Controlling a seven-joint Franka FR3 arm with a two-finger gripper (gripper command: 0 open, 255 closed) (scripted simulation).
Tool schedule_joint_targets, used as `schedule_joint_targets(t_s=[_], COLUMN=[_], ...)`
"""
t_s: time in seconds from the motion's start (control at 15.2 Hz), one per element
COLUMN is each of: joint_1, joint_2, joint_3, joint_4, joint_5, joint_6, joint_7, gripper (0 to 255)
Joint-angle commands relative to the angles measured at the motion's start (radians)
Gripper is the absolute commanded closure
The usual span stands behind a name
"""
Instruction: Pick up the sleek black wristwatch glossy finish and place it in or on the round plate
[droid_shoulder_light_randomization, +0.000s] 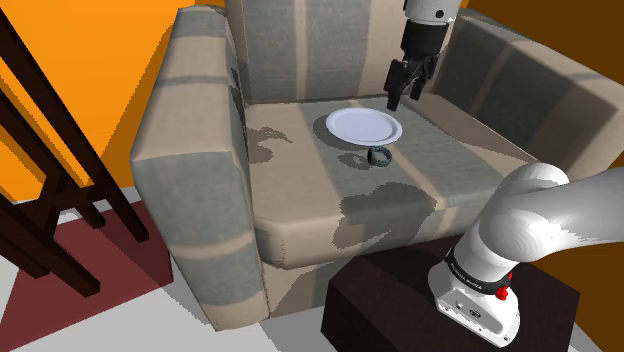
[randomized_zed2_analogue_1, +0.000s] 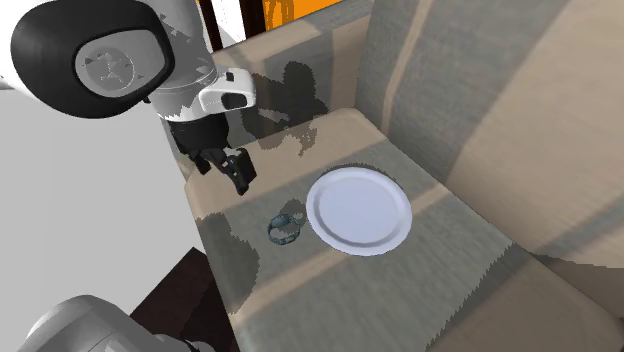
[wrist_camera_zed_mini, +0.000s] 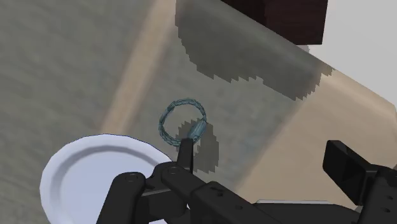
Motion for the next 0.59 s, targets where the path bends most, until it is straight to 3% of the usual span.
schedule_joint_targets(t_s=[0.0, 0.53], joint_1=[0.0, 0.009], joint_2=[0.0, 0.042], joint_3=[0.0, -0.054], joint_4=[0.0, -0.234], joint_5=[0.0, -0.052], joint_6=[0.0, 0.276], joint_7=[0.0, -0.118], gripper=[0, 0])
